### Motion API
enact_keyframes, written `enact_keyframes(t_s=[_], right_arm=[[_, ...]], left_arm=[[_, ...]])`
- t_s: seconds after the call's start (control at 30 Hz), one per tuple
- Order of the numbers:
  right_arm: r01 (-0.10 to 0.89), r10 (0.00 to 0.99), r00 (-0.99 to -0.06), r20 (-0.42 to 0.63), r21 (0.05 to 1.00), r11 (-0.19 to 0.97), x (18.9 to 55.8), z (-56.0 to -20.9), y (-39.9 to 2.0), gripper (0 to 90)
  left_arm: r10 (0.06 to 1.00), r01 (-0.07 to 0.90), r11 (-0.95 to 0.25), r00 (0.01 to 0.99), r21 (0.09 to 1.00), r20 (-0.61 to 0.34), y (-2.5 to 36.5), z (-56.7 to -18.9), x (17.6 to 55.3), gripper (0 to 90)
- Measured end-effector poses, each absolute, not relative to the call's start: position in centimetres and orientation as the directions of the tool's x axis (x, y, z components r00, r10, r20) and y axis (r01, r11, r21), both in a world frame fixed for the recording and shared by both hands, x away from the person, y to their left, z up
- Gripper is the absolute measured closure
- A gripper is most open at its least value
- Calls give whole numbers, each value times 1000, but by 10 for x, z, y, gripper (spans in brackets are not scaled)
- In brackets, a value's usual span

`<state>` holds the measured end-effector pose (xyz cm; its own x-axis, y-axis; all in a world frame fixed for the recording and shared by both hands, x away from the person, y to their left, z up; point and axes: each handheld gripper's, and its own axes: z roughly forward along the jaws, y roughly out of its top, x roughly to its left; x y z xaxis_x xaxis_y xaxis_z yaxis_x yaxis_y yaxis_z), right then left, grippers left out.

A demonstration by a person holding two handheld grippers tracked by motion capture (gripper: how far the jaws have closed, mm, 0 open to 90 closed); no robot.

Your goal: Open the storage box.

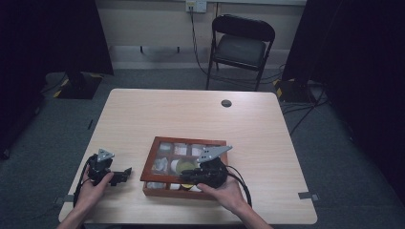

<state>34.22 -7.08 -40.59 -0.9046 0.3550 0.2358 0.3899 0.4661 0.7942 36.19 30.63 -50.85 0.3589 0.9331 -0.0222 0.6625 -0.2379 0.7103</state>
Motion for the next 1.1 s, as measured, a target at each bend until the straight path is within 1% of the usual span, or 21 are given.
enact_keyframes(t_s=[0.73, 1.1], right_arm=[[397, 366, -897, 247, 814, 424, 352, -384, -73, 814], [410, 372, -890, 262, 817, 405, 355, -380, -74, 814]], left_arm=[[933, 663, -238, 359, 710, -23, 306, -508, 362, 0], [933, 663, -238, 358, 710, -22, 306, -509, 362, 0]])
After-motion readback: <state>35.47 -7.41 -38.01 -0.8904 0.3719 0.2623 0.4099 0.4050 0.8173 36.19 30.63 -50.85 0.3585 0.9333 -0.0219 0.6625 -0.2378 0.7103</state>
